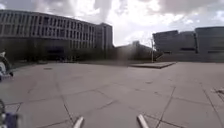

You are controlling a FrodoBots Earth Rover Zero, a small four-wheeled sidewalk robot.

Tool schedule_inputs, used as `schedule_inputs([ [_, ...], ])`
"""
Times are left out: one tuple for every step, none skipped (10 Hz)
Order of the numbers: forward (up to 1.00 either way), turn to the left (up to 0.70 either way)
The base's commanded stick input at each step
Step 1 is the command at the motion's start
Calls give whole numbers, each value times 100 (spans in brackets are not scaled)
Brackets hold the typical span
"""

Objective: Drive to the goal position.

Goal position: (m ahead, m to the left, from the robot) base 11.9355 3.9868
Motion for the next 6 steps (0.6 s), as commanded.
schedule_inputs([
  [70, 0],
  [70, 0],
  [70, 0],
  [70, 0],
  [70, 0],
  [70, 0],
])
